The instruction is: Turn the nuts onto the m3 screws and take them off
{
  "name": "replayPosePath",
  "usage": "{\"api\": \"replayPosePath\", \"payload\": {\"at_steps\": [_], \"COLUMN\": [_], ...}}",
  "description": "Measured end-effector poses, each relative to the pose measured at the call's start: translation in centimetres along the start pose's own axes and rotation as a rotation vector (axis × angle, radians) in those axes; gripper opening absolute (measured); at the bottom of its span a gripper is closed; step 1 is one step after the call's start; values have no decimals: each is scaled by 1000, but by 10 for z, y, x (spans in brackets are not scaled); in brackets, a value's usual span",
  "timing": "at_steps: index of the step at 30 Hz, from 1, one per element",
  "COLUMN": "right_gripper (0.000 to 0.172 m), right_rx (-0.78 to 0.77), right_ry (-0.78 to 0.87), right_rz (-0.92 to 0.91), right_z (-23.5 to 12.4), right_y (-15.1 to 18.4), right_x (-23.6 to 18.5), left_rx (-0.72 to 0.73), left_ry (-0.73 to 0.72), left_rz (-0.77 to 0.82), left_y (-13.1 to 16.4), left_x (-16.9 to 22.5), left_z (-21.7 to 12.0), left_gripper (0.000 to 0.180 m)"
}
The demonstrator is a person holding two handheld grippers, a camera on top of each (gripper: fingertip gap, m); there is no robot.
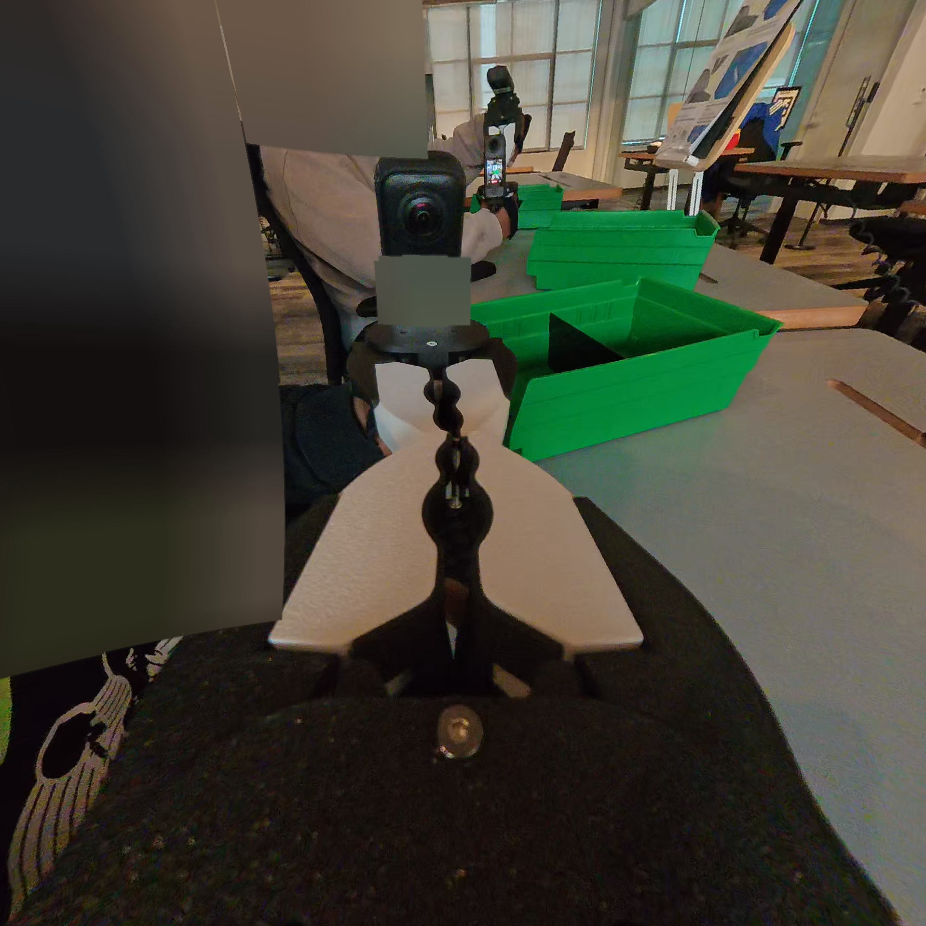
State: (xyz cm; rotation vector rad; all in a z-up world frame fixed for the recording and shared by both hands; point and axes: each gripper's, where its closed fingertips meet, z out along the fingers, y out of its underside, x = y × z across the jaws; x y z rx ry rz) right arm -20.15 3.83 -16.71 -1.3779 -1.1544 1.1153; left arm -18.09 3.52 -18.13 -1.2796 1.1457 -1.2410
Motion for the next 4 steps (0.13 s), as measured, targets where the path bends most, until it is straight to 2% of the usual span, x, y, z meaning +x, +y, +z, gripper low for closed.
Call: {"api": "replayPosePath", "payload": {"at_steps": [1,4], "right_gripper": [1,1], "right_rx": [1,16], "right_ry": [5,16], "right_rz": [-8,-11], "right_z": [0,-2], "right_y": [-1,-6], "right_x": [0,2], "left_rx": [3,27], "left_ry": [-2,-5], "left_rz": [4,5], "left_y": [-1,-5], "left_x": [0,-2], "left_z": [0,1], "left_gripper": [1,6]}}
